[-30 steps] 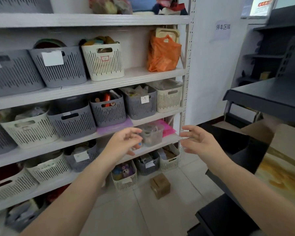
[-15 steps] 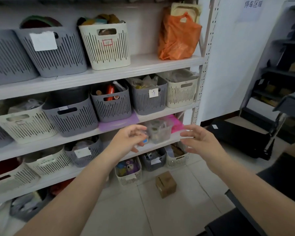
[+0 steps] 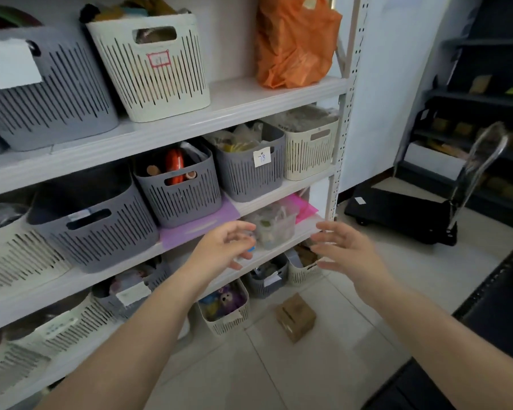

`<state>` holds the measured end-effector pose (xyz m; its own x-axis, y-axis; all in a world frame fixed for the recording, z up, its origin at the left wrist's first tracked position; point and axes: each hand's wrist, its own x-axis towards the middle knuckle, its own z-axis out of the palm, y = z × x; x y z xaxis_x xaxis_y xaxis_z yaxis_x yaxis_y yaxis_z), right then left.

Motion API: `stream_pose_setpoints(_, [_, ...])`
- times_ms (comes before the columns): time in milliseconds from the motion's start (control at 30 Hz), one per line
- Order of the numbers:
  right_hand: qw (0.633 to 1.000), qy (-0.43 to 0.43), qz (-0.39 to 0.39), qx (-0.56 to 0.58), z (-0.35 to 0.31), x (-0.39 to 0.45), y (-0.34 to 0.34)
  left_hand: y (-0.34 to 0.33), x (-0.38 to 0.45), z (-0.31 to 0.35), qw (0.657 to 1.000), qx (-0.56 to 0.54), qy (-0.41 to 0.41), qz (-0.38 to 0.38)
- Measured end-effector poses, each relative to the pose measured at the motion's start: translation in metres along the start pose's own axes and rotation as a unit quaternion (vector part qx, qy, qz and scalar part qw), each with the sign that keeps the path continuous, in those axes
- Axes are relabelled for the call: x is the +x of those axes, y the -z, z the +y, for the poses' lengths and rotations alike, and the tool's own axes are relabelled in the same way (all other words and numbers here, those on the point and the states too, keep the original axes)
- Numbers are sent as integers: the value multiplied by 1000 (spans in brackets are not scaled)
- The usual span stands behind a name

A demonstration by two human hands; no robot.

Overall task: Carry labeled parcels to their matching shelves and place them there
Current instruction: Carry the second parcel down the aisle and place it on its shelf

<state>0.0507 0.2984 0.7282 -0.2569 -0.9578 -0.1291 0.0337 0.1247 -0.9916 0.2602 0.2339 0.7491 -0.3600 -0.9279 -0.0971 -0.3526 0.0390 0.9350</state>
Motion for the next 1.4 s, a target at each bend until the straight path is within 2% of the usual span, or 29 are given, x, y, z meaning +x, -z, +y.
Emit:
stream_pose_setpoints(200, [996, -28, 71, 43, 7, 24, -37, 45, 46, -17, 997, 37, -22, -58])
stream_pose_setpoints(333, [990, -36, 125, 63, 16, 34, -57, 65, 70, -35, 995, 23, -11, -95])
stream_pose_setpoints(633, [976, -73, 197, 60, 40, 52, -73, 69, 123, -66, 985, 20, 17, -168])
stream_pose_setpoints(767, [970, -86, 212, 78, 46, 71, -71, 63, 149, -70, 981, 16, 28, -193])
stream_pose_setpoints(1067, [964, -90, 227, 105, 46, 122, -55, 43, 211, -52, 976, 23, -2, -216])
stream_pose_setpoints(1400, [949, -115, 270, 110, 47, 144, -45, 25, 262, -50, 962, 23, 1, -272])
